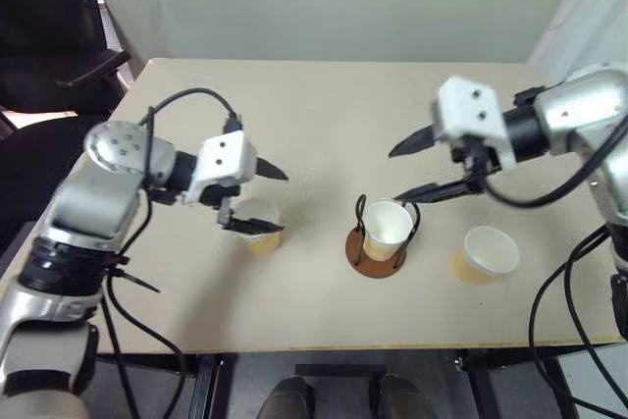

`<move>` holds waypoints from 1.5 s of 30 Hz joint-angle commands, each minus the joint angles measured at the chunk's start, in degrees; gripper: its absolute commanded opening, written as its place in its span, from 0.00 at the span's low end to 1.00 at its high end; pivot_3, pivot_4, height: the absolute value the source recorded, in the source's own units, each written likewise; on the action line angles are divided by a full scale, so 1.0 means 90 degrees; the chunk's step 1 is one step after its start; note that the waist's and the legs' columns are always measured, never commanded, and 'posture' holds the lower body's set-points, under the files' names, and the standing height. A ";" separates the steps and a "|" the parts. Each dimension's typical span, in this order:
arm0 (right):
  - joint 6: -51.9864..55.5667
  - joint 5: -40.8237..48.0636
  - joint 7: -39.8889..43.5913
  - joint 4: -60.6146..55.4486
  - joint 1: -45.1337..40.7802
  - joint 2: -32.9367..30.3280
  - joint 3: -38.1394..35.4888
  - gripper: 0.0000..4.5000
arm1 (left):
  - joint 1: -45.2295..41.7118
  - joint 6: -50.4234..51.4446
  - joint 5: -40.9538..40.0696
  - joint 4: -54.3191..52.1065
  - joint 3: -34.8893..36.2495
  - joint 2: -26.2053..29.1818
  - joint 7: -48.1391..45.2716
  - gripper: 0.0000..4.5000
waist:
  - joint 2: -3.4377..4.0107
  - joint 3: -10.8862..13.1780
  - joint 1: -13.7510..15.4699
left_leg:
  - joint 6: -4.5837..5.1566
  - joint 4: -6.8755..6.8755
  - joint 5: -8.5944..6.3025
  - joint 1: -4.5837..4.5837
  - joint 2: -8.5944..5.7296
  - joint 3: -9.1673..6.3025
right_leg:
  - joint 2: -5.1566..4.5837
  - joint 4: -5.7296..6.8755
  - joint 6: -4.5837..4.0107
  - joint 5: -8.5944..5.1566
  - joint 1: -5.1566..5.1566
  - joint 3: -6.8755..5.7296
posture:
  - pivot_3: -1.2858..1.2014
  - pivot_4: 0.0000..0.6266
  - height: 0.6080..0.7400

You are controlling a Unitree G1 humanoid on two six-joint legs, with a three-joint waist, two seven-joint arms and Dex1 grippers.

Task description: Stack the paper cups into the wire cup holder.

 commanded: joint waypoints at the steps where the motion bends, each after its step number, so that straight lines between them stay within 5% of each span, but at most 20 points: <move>1: 0.1069 0.1082 -0.0190 -0.0454 -0.0143 0.0024 -0.0851 0.72 | 0.0046 -0.0530 -0.0025 0.0195 0.0151 0.0334 -0.0595 1.00 | 0.0000 0.0000 0.0001 | 0.0000 0.0000 0.0000 0.0000 0.0000 0.0000 | 0.0000 0.0000 -0.0002 -0.0001 0.0000 0.0000 | 0.52 0.24 1.00; 5: 0.1481 0.1686 -0.0432 -0.0668 -0.0018 -0.0071 -0.1186 0.72 | 0.0136 -0.1475 0.0334 0.0490 -0.0230 0.0637 -0.0755 1.00 | 0.0000 0.0000 -0.0005 | 0.0000 0.0002 0.0000 0.0000 0.0000 0.0001 | 0.0001 0.0002 -0.0008 -0.0005 -0.0002 0.0002 | 0.52 0.24 1.00; 19: 0.1500 0.2401 -0.1342 -0.0889 0.0299 -0.0343 -0.1430 0.72 | -0.0023 -0.3267 0.1242 0.1039 -0.0843 0.0203 -0.0679 1.00 | 0.0000 0.0000 -0.0025 | -0.0001 0.0005 0.0004 -0.0005 0.0000 0.0000 | -0.0002 0.0027 -0.0017 -0.0006 -0.0018 0.0002 | 0.52 0.24 1.00; 23: 0.1397 0.2446 -0.1441 -0.0867 0.0346 -0.0445 -0.1405 0.74 | -0.0005 -0.3523 0.1299 0.1140 -0.0940 0.0173 -0.0724 0.79 | 0.0000 0.0000 -0.0025 | -0.0001 0.0006 0.0004 -0.0019 0.0000 -0.0001 | -0.0002 0.0026 -0.0015 -0.0005 -0.0033 0.0001 | 0.52 0.24 1.00; 33: 0.0694 0.2417 -0.1451 -0.0862 0.0807 -0.0683 -0.1581 0.74 | 0.0067 -0.3498 0.1170 0.1062 -0.1236 0.0377 -0.0756 0.01 | -0.0001 -0.0001 -0.0024 | 0.0000 0.0010 0.0004 -0.0027 0.0000 -0.0001 | -0.0002 0.0025 -0.0011 -0.0003 -0.0036 0.0000 | 0.52 0.24 1.00; 45: -0.0144 0.2718 -0.1054 -0.0940 0.2270 -0.1127 -0.2491 0.74 | -0.1038 -0.2168 -0.0180 0.0442 -0.1896 0.0987 -0.0756 0.00 | -0.0004 -0.0002 0.0003 | 0.0000 0.0019 0.0004 -0.0040 -0.0001 -0.0004 | -0.0005 0.0024 -0.0004 0.0002 -0.0038 -0.0004 | 0.52 0.24 1.00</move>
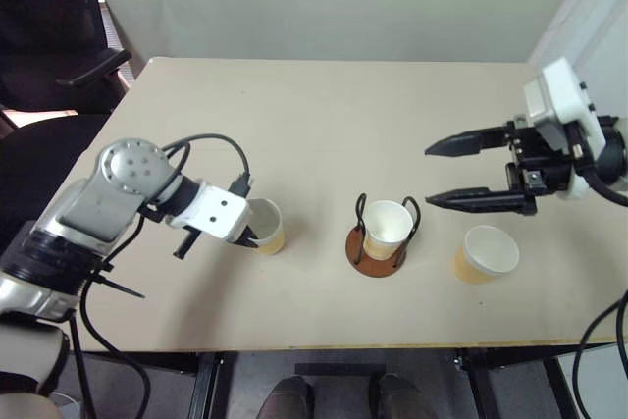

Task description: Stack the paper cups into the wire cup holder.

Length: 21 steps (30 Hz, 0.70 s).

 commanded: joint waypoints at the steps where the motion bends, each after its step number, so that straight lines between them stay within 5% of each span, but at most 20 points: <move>1: -0.0198 0.0218 0.0116 -0.0210 0.0300 -0.0227 -0.0535 0.74 | -0.0625 0.0717 -0.0829 -0.0463 -0.0103 0.0244 -0.0215 0.00 | 0.0000 0.0000 0.0006 | 0.0000 0.0000 0.0000 -0.0001 -0.0001 0.0000 | 0.0000 -0.0002 0.0001 0.0000 0.0000 -0.0002 | 0.52 0.24 1.00; 11: -0.0014 0.0436 0.0451 -0.0141 0.1737 -0.1017 -0.1410 0.74 | -0.2934 0.1716 -0.2349 -0.0042 -0.0763 -0.0504 -0.0215 0.00 | 0.0001 0.0000 0.0045 | 0.0002 -0.0005 -0.0001 -0.0009 -0.0005 0.0011 | -0.0011 -0.0017 0.0009 0.0004 0.0001 0.0000 | 0.52 0.24 1.00; 21: 0.0569 0.0945 -0.0367 -0.0987 0.2881 -0.0899 -0.2770 0.74 | -0.4031 0.0784 -0.2483 0.1314 -0.1509 -0.1971 -0.0215 0.00 | 0.0001 0.0000 0.0078 | 0.0006 0.0005 -0.0001 -0.0010 -0.0003 0.0013 | -0.0012 -0.0017 0.0033 0.0018 0.0007 0.0001 | 0.52 0.24 1.00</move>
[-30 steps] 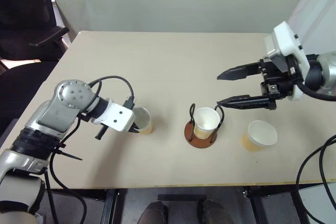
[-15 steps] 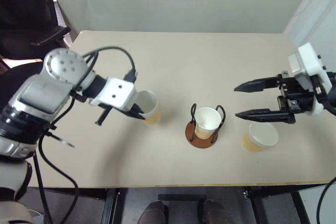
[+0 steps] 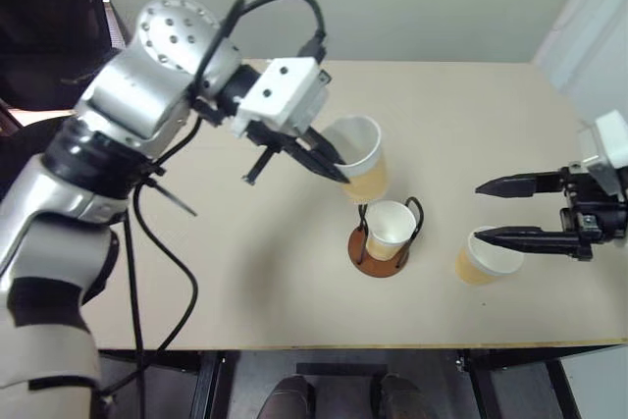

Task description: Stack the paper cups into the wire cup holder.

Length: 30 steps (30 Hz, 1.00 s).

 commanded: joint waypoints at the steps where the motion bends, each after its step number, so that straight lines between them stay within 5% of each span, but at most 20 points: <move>1: 0.0222 0.0299 -0.0265 -0.0380 0.0215 -0.0011 -0.0638 0.74 | -0.0388 -0.0488 0.0012 0.0563 -0.0146 -0.0433 -0.0205 0.00 | 0.0000 0.0000 0.0024 | 0.0003 0.0003 0.0000 -0.0001 -0.0001 0.0001 | 0.0000 -0.0001 0.0004 0.0002 0.0002 -0.0001 | 0.52 0.24 1.00; 7: 0.0591 0.0675 -0.0615 -0.0817 0.0718 0.0024 -0.1427 0.74 | -0.0408 -0.0983 0.0173 0.1220 -0.0639 -0.1361 -0.0205 0.00 | 0.0000 0.0000 0.0054 | 0.0027 0.0038 -0.0015 -0.0008 -0.0003 0.0012 | -0.0002 -0.0006 0.0023 0.0011 0.0014 0.0002 | 0.52 0.24 1.00; 15: 0.0735 0.0945 -0.0881 -0.1004 0.1091 -0.0035 -0.1872 0.74 | -0.0260 -0.1999 0.0947 0.1638 -0.1305 -0.1565 -0.0205 0.00 | 0.0001 0.0000 0.0057 | 0.0043 0.0086 -0.0032 -0.0013 -0.0003 0.0025 | 0.0001 -0.0005 0.0049 0.0017 0.0026 0.0014 | 0.52 0.24 1.00; 26: 0.0533 0.1011 -0.0989 -0.0962 0.1145 -0.0104 -0.1667 0.74 | -0.0076 -0.2396 0.1506 0.1980 -0.1173 -0.1950 -0.0205 0.00 | 0.0001 0.0000 0.0069 | 0.0057 0.0096 -0.0037 -0.0013 -0.0007 0.0029 | 0.0000 -0.0010 0.0068 0.0021 0.0037 0.0015 | 0.52 0.24 1.00; 30: 0.0419 0.0844 -0.1077 -0.0962 0.1174 -0.0164 -0.1440 0.74 | -0.0068 -0.2007 0.1222 0.1715 -0.0933 -0.2003 -0.0205 0.21 | 0.0000 0.0000 0.0075 | 0.0057 0.0096 -0.0037 -0.0014 -0.0008 0.0029 | 0.0000 -0.0011 0.0071 0.0020 0.0037 0.0014 | 0.52 0.24 1.00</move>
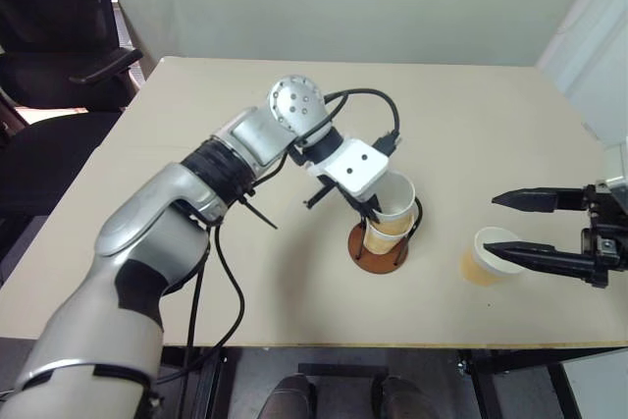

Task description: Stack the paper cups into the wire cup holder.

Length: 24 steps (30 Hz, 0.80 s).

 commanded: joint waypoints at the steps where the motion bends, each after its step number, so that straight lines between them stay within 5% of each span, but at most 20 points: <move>1: -0.0134 -0.0093 -0.0124 -0.0033 -0.0003 -0.0132 0.0073 0.74 | -0.0095 0.0322 -0.0349 -0.0359 0.0376 -0.0002 -0.0202 0.30 | 0.0000 0.0000 0.0004 | 0.0000 0.0000 0.0000 -0.0001 -0.0001 -0.0001 | 0.0000 0.0000 0.0000 0.0000 0.0000 0.0000 | 0.52 0.24 1.00; 10: 0.0042 -0.0547 -0.0720 -0.0289 0.0483 -0.0147 0.0364 0.74 | -0.0207 0.1293 -0.0699 -0.0422 0.1498 -0.0078 -0.0202 1.00 | 0.0001 -0.0001 0.0011 | 0.0000 0.0002 0.0001 0.0002 -0.0001 0.0000 | -0.0001 0.0002 0.0004 0.0001 0.0001 0.0002 | 0.52 0.24 1.00; 24: -0.1078 -0.3083 -0.0542 0.0133 0.1774 -0.0830 0.1766 0.74 | 0.1477 0.2349 0.0432 -0.1323 0.2981 0.0803 0.0325 1.00 | 0.0018 -0.0012 0.0009 | 0.0003 0.0010 0.0006 0.0009 -0.0002 0.0000 | -0.0001 0.0005 0.0013 0.0006 0.0006 0.0007 | 0.52 0.24 1.00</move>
